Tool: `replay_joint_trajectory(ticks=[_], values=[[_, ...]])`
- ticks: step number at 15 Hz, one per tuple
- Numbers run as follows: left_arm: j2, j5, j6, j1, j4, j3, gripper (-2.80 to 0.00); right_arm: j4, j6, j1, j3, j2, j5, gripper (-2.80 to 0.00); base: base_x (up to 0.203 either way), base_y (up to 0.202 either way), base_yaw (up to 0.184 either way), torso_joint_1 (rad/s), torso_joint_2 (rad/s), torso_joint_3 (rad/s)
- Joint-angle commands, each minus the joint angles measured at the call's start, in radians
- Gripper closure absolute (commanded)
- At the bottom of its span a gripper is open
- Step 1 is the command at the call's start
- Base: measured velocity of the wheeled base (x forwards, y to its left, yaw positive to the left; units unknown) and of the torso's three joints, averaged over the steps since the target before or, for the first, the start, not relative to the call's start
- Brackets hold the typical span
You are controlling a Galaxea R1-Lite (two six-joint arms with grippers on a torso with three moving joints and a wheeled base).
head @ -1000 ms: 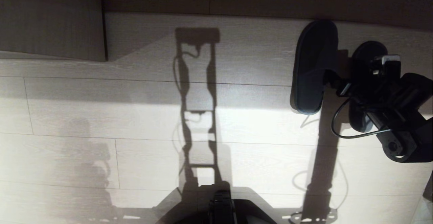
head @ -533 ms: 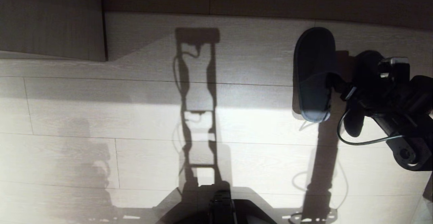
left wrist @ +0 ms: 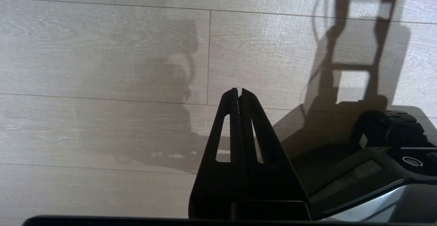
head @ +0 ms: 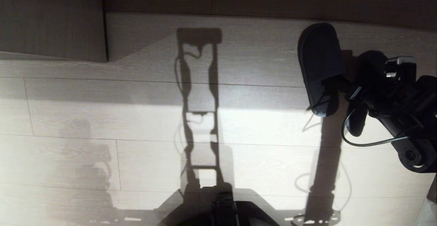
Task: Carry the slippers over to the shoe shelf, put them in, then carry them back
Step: Place the slippers on the floor
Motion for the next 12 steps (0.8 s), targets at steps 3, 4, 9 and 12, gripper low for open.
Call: replay_joint_trajectory(ticks=[3, 4, 9, 12], values=[[0.000, 0.001, 0.000, 0.000, -0.001, 0.000, 0.00, 0.001, 0.001, -0.004, 0.003, 0.008, 0.017, -2.80, 0.000, 0.000, 0.000, 0.000, 0.00, 0.000], [0.000, 0.001, 0.000, 0.000, -0.001, 0.000, 0.00, -0.010, 0.022, -0.001, 0.003, 0.009, 0.024, -2.80, 0.000, 0.000, 0.000, 0.000, 0.00, 0.000], [0.000, 0.001, 0.000, 0.000, -0.001, 0.000, 0.00, -0.038, 0.067, 0.015, 0.040, 0.007, 0.162, -2.80, 0.000, 0.000, 0.000, 0.000, 0.00, 0.000], [0.000, 0.001, 0.000, 0.000, -0.001, 0.000, 0.00, 0.002, 0.053, 0.000, 0.046, -0.024, 0.385, -2.80, 0.000, 0.000, 0.000, 0.000, 0.00, 0.000]])
